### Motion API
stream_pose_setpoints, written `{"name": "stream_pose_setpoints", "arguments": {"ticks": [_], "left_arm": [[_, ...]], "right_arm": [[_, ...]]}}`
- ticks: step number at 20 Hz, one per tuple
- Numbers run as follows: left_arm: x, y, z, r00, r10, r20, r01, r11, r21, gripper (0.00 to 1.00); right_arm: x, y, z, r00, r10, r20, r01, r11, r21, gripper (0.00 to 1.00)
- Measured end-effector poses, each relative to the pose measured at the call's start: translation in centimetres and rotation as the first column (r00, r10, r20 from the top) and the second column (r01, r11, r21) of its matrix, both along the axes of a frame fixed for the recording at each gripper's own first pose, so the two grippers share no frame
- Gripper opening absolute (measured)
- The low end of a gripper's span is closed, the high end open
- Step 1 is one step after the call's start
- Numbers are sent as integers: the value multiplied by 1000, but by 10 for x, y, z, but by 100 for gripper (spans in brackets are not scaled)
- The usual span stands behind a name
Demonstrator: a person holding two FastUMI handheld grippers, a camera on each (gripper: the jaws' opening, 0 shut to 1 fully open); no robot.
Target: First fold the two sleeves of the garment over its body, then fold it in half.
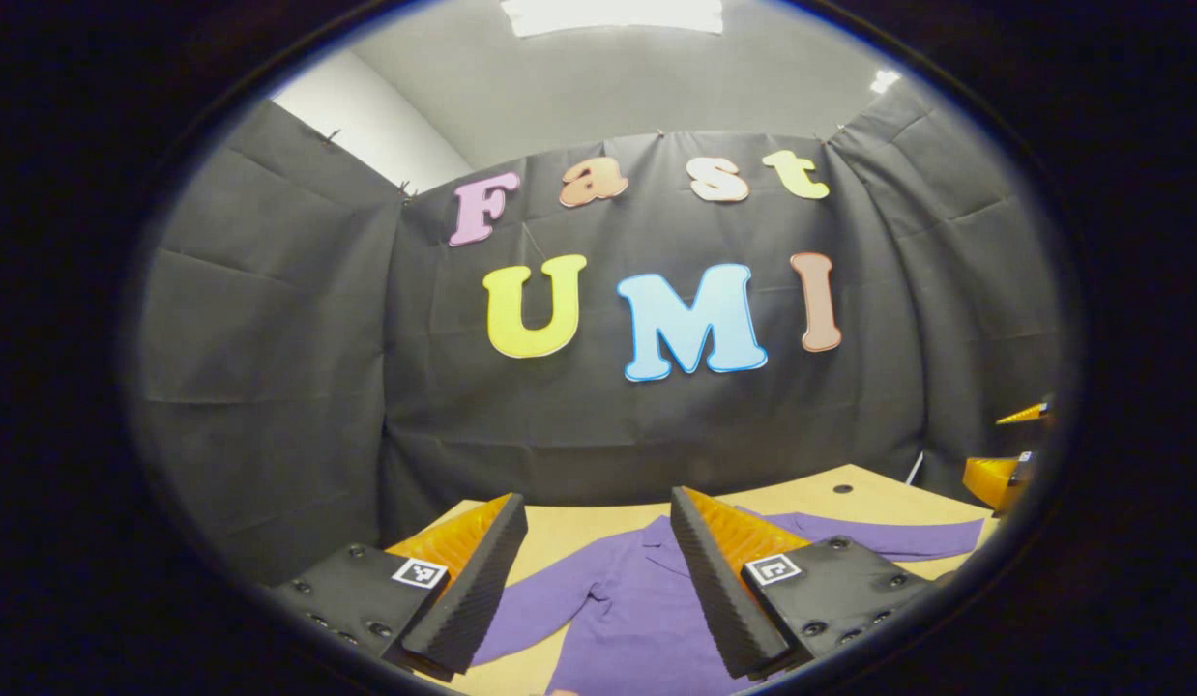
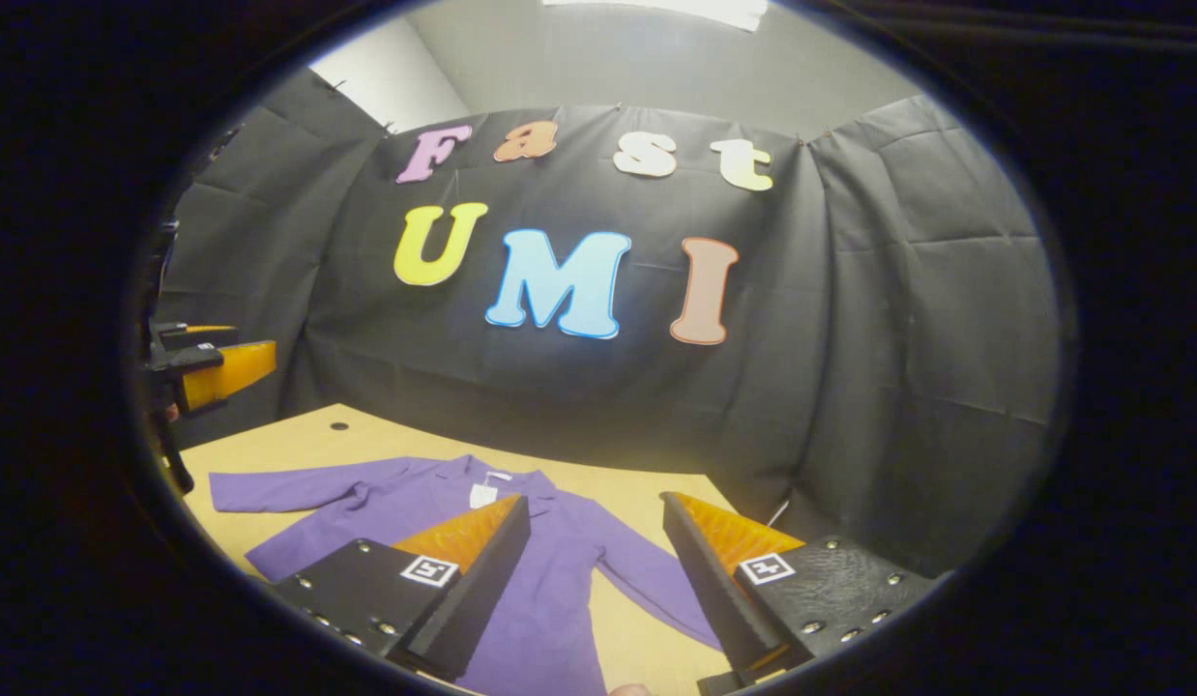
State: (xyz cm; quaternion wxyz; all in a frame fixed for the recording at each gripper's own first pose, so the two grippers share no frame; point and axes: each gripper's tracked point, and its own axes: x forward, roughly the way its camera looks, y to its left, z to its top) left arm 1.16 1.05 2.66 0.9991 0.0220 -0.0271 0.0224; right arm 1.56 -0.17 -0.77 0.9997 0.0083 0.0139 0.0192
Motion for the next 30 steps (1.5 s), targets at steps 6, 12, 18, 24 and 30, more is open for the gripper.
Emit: {"name": "stream_pose_setpoints", "arguments": {"ticks": [6,12,18,24,30], "left_arm": [[18,-13,-14,997,-62,-35,61,998,-32,94],[31,-14,-31,991,-112,-78,109,993,-49,94],[53,-3,-58,977,-136,-166,124,989,-81,94],[73,-13,-34,986,-136,-96,129,989,-73,94],[86,-8,-32,988,-127,-83,122,991,-54,98]], "right_arm": [[-2,-2,-4,998,-56,-11,56,998,-29,91],[4,-7,-14,993,-84,-78,91,993,81,90],[22,-55,-68,944,-171,-280,222,962,160,90],[42,-116,-146,808,-267,-525,422,885,199,90],[43,-163,-209,672,-300,-677,545,819,177,92]]}}
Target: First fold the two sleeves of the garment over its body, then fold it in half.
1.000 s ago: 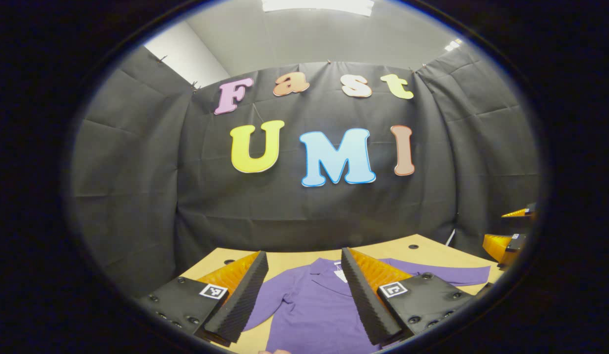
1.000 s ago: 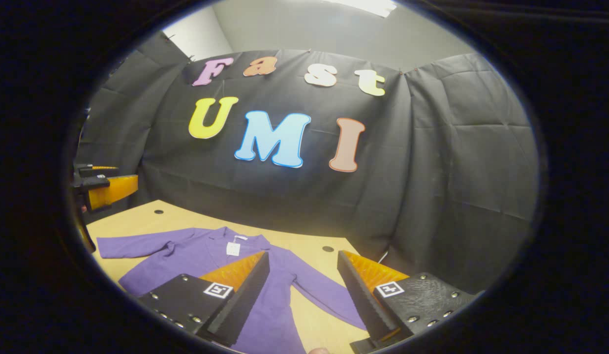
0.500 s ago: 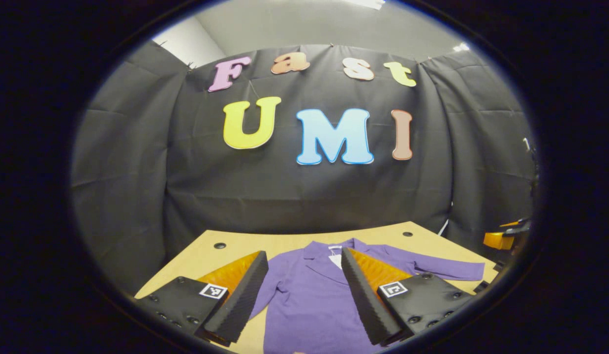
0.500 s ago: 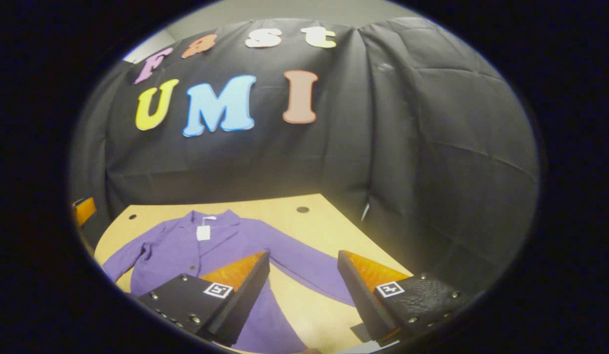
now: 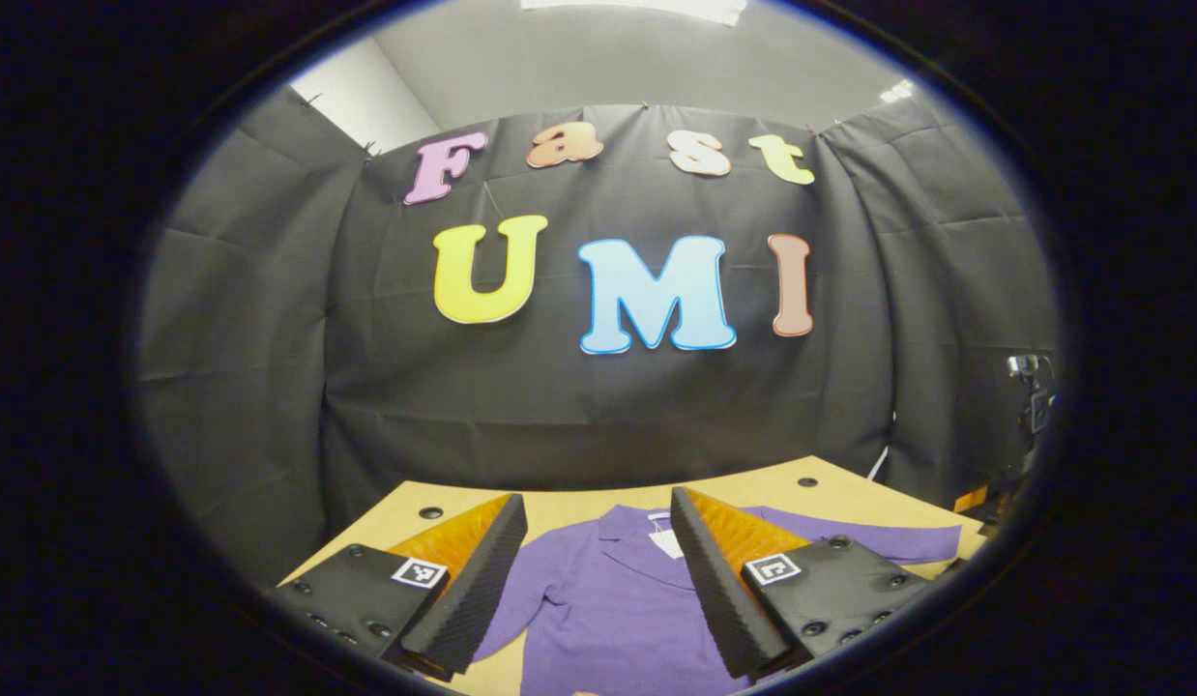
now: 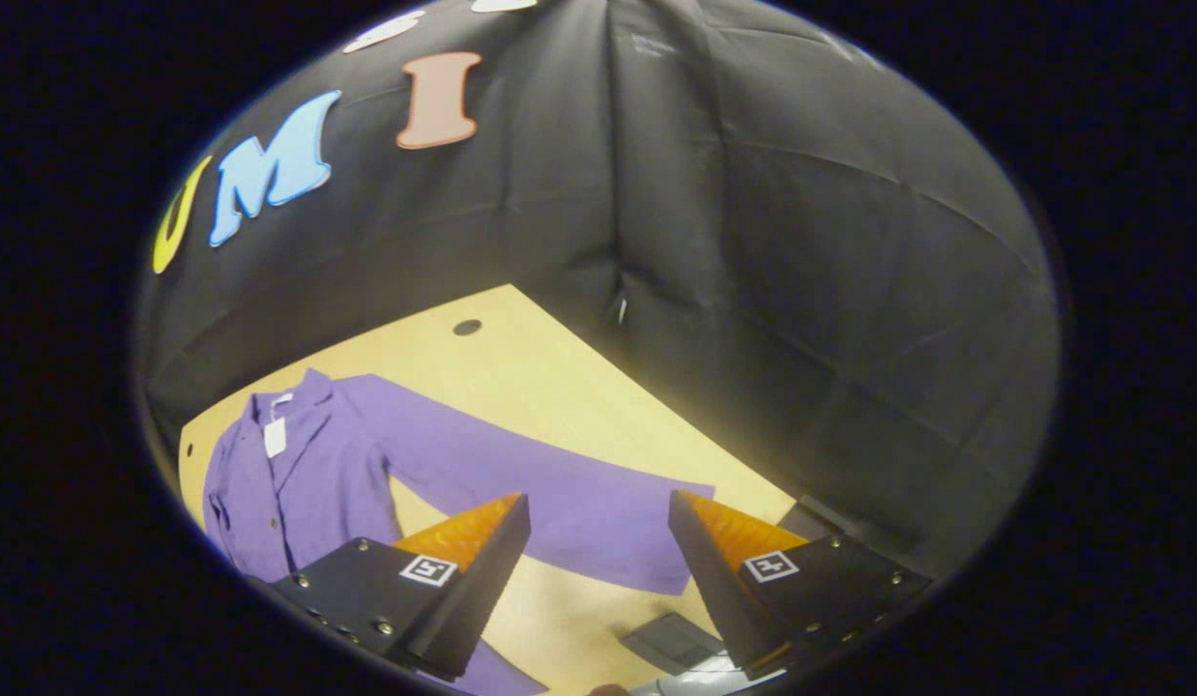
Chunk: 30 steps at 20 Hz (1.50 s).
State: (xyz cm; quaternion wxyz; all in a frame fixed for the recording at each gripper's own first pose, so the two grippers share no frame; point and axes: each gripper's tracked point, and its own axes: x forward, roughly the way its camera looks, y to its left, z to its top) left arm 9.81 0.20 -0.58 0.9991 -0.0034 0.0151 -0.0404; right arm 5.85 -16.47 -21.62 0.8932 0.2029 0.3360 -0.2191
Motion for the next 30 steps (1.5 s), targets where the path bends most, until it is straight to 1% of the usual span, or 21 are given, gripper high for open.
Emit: {"name": "stream_pose_setpoints", "arguments": {"ticks": [1,5,7,11,16,19,20,22,23,24,25,27,28,29,30], "left_arm": [[2,2,-2,1000,3,-6,-3,1000,1,94],[5,12,-4,1000,24,-9,-24,1000,6,94],[6,14,-5,999,33,-12,-32,999,5,94],[6,16,-10,999,42,-21,-42,999,1,94],[7,18,-11,998,55,-25,-55,998,-5,94],[6,21,-11,998,64,-21,-64,998,0,94],[5,22,-11,998,66,-17,-66,998,2,94],[5,24,-12,998,67,-15,-67,998,-2,94],[5,24,-13,998,67,-15,-67,998,-9,94],[6,24,-14,998,67,-15,-67,998,-15,94],[7,25,-16,997,69,-19,-69,997,-19,94],[8,25,-17,998,67,-19,-67,997,-26,94],[6,24,-17,998,65,-16,-66,997,-28,94],[4,25,-15,998,64,-11,-65,998,-27,94],[4,26,-14,998,64,-5,-64,998,-24,94]], "right_arm": [[0,-5,-10,999,-19,-31,20,999,27,92],[2,-15,-45,989,-68,-133,88,985,149,92],[-4,-23,-65,978,-80,-191,112,980,165,92],[-2,-38,-96,951,-106,-290,169,965,201,92],[5,-41,-115,929,-80,-360,180,950,255,92],[0,-39,-120,911,-74,-407,201,939,280,92],[-1,-38,-124,911,-75,-406,204,937,283,95],[-5,-31,-124,899,-45,-436,193,933,302,93],[-3,-30,-122,903,-27,-428,166,942,291,91],[-4,-27,-123,903,-2,-430,140,947,288,84],[1,-26,-126,904,13,-426,125,947,295,80],[6,-20,-121,904,-1,-427,143,943,300,57],[6,-21,-121,904,5,-428,136,945,299,46],[11,-20,-122,918,21,-397,112,944,310,45],[12,-14,-117,918,-6,-396,151,929,337,26]]}}
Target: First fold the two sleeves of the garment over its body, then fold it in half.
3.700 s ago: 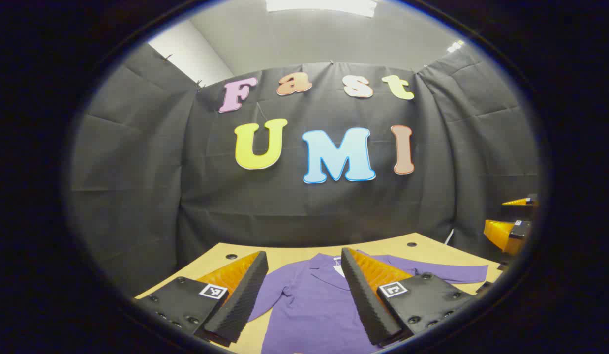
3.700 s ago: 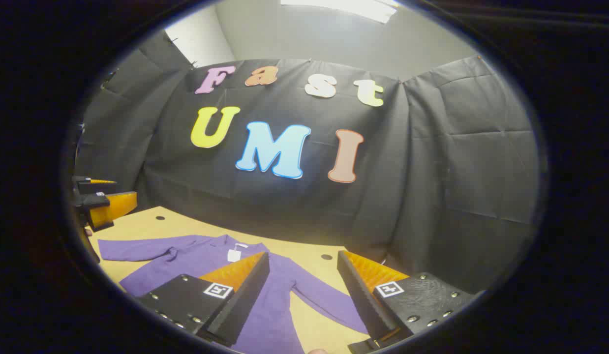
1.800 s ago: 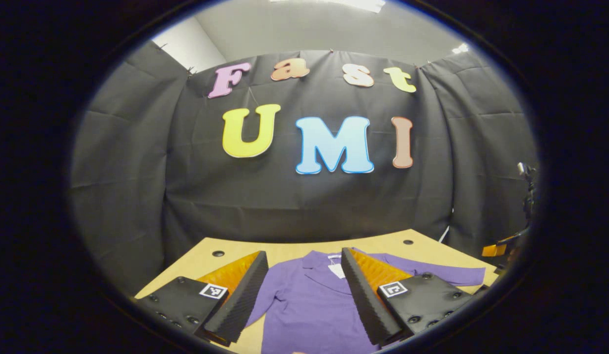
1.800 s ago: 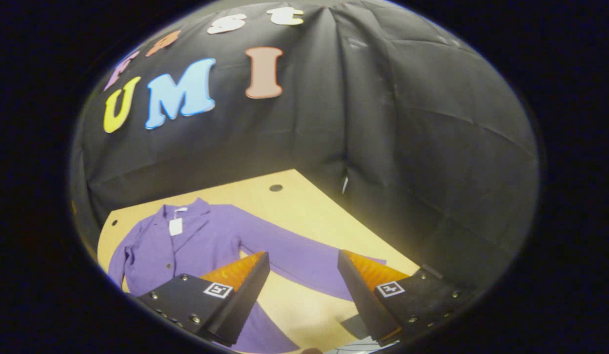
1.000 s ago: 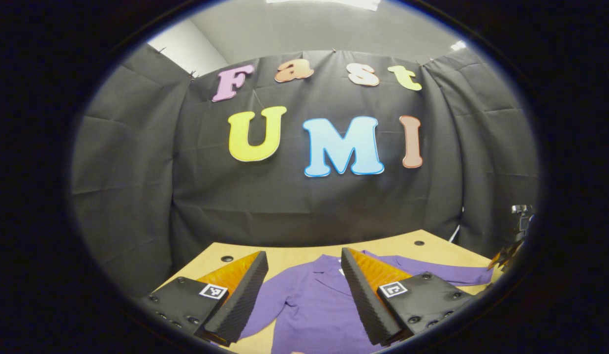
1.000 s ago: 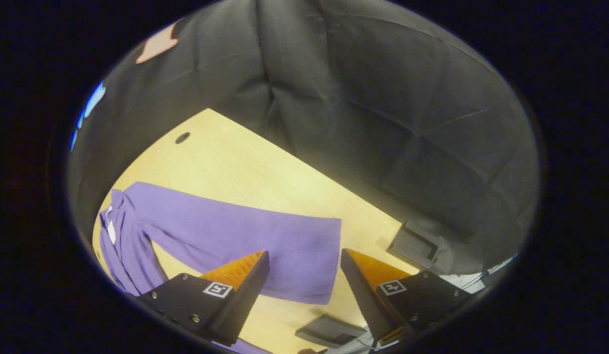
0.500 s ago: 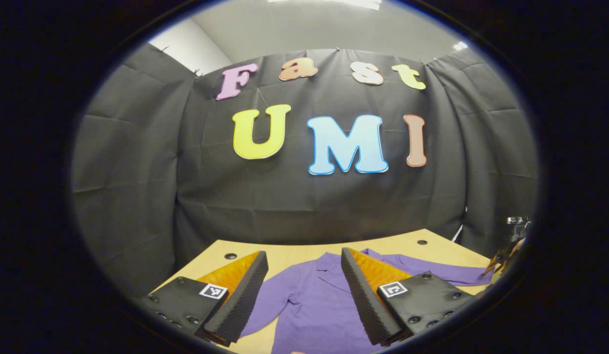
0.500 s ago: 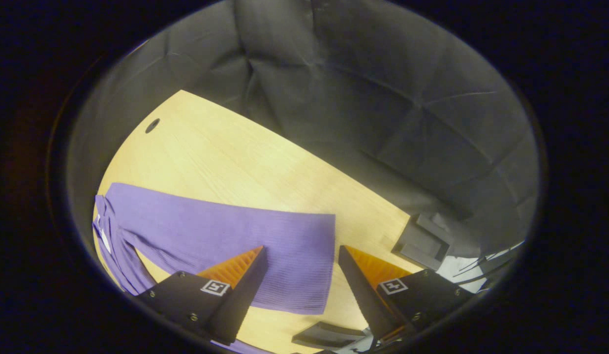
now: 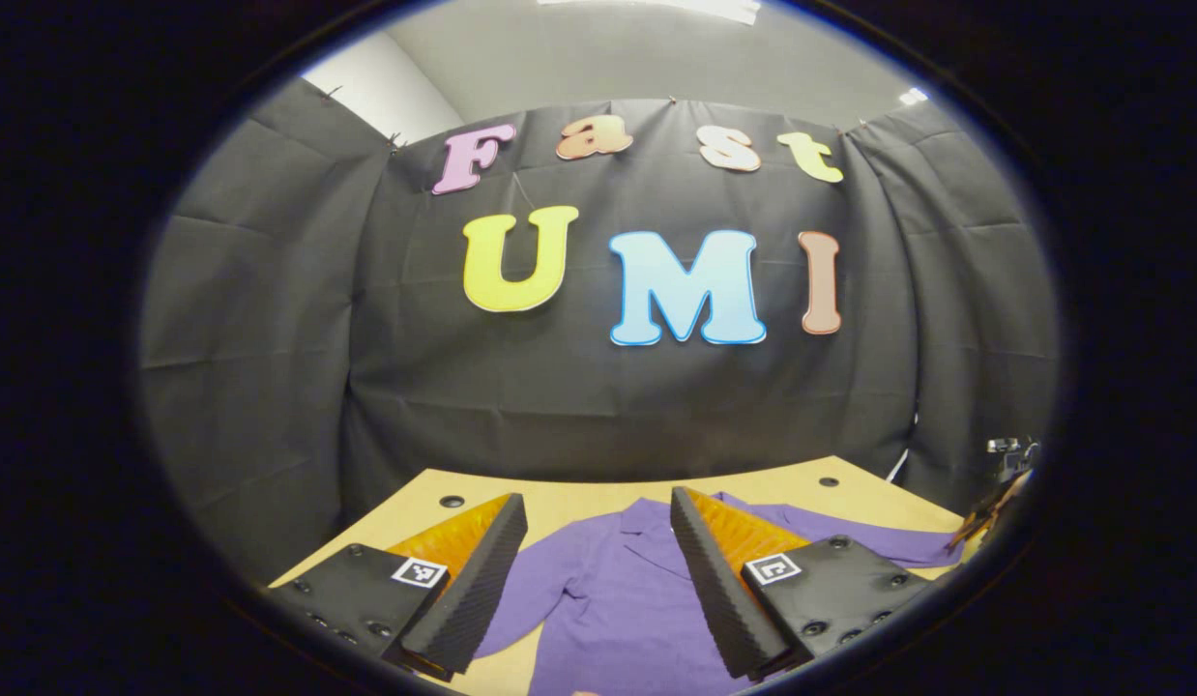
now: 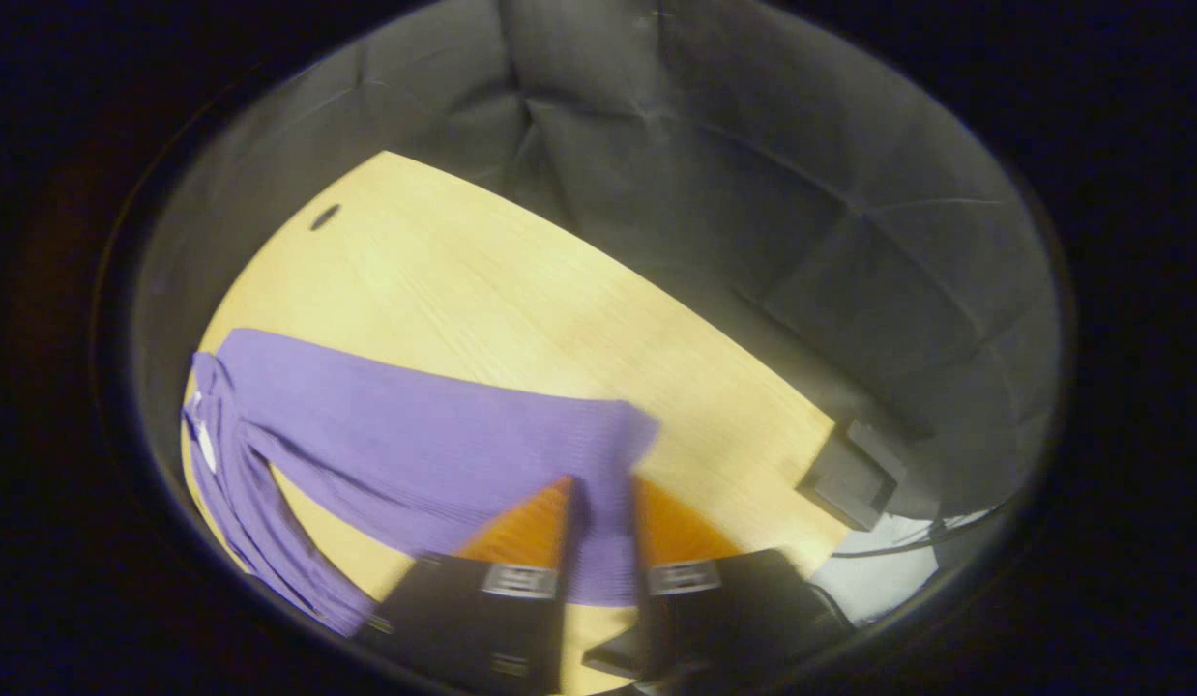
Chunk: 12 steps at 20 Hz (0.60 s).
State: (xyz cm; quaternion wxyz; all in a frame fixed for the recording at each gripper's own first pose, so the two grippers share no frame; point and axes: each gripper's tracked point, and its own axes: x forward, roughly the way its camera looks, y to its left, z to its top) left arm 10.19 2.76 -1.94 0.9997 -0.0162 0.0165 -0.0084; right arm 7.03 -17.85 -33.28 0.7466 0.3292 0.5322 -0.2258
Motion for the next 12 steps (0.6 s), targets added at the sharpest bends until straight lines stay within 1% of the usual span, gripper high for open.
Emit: {"name": "stream_pose_setpoints", "arguments": {"ticks": [1,2,3,4,7,9,12], "left_arm": [[0,1,2,1000,3,5,-3,1000,5,94],[-1,4,2,1000,6,8,-6,1000,9,94],[-2,6,1,1000,9,12,-9,1000,7,94],[-5,8,1,1000,9,11,-9,1000,2,94],[-6,13,-1,1000,13,8,-13,1000,-11,94],[-9,19,0,1000,18,12,-18,1000,-9,94],[-10,27,1,1000,24,17,-23,999,-23,94]], "right_arm": [[2,2,-5,1000,-25,7,25,1000,8,7],[1,-3,-1,999,-32,20,32,999,6,9],[-2,-4,5,999,-38,28,37,999,15,9],[2,-5,-4,999,-30,41,30,1000,5,4],[4,-3,1,997,-25,70,25,1000,-1,4],[10,-3,19,991,-35,129,36,999,0,4],[23,-1,63,972,-5,233,16,999,-43,4]]}}
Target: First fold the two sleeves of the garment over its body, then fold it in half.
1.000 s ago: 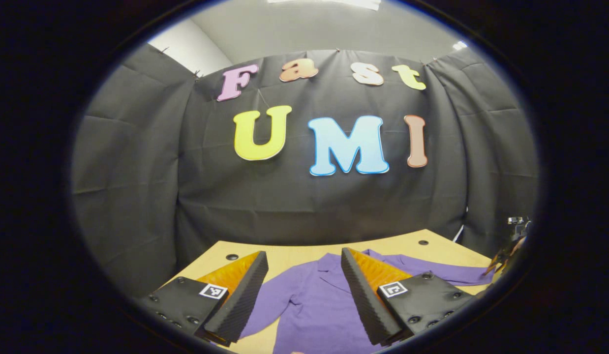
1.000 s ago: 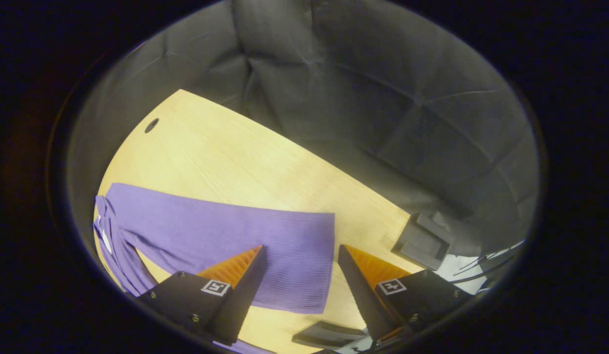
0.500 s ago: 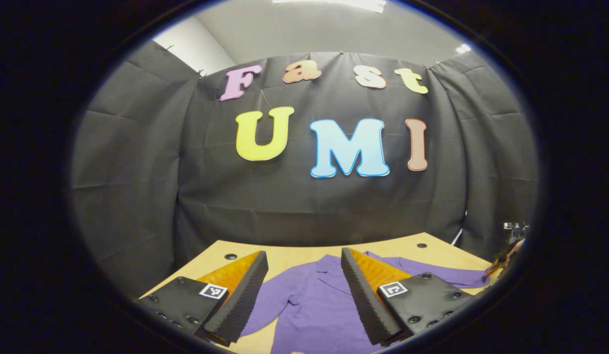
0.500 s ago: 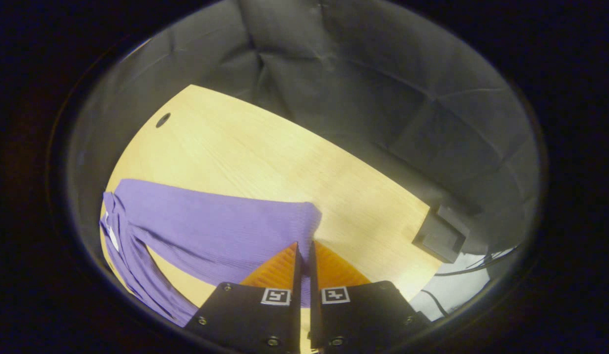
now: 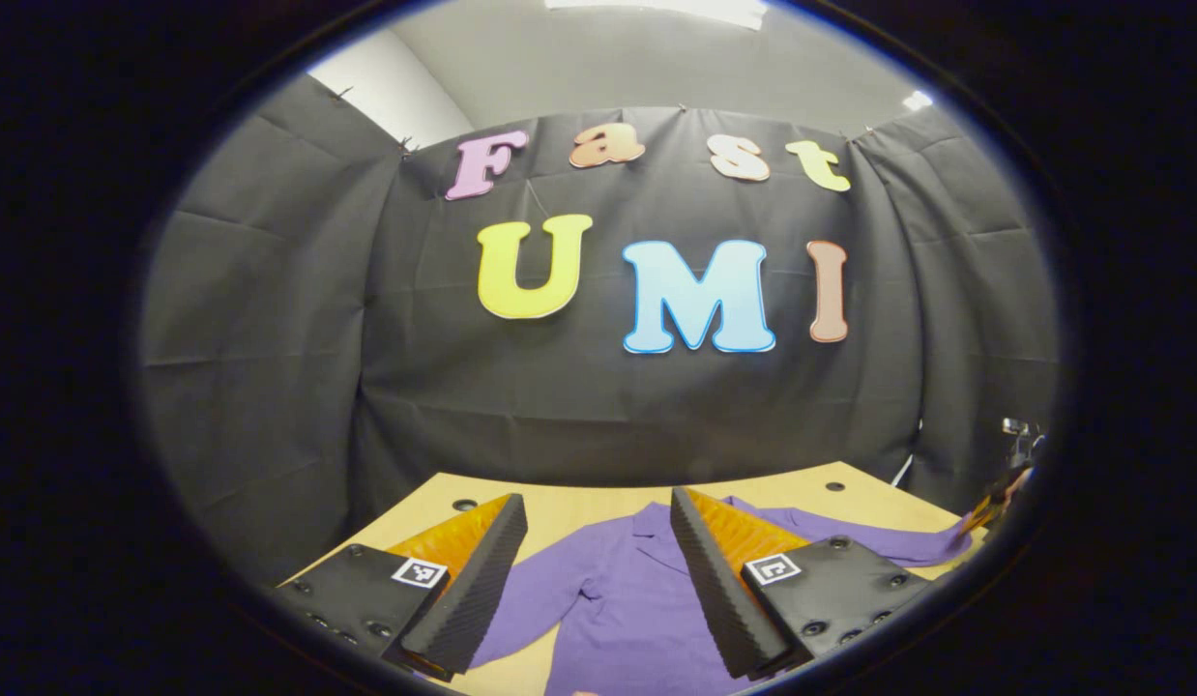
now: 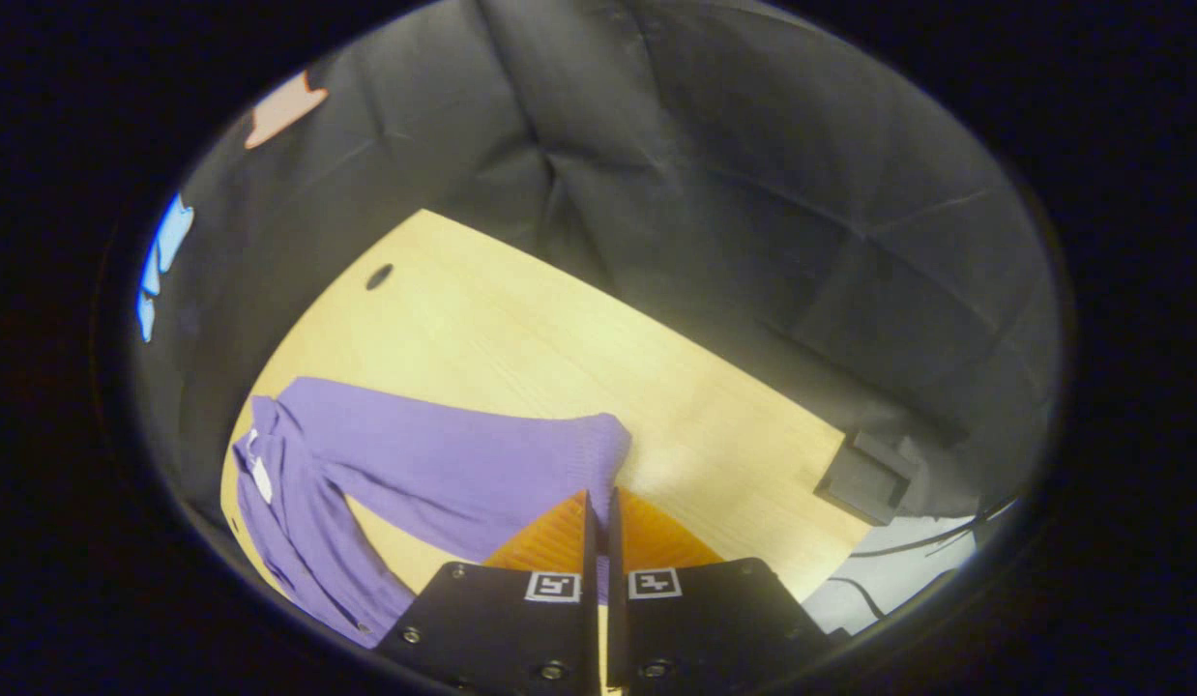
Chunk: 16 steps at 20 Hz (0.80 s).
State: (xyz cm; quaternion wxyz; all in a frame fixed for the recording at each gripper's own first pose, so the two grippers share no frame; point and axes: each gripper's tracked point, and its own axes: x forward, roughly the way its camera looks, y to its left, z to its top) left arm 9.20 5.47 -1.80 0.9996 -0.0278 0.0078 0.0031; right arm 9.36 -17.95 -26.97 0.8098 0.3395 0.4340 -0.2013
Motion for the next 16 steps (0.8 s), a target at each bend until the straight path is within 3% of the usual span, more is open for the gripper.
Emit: {"name": "stream_pose_setpoints", "arguments": {"ticks": [4,5,9,16], "left_arm": [[-2,8,-1,1000,-2,1,2,1000,-22,94],[-3,8,0,1000,-3,6,3,1000,-20,94],[-8,14,6,1000,0,26,0,1000,-12,94],[-20,28,2,1000,13,29,-13,1000,-12,94]], "right_arm": [[27,17,67,989,39,141,-36,999,-19,4],[34,23,83,983,49,175,-46,999,-22,0],[61,47,146,950,96,296,-89,995,-36,4],[96,113,248,836,195,512,-190,980,-63,3]]}}
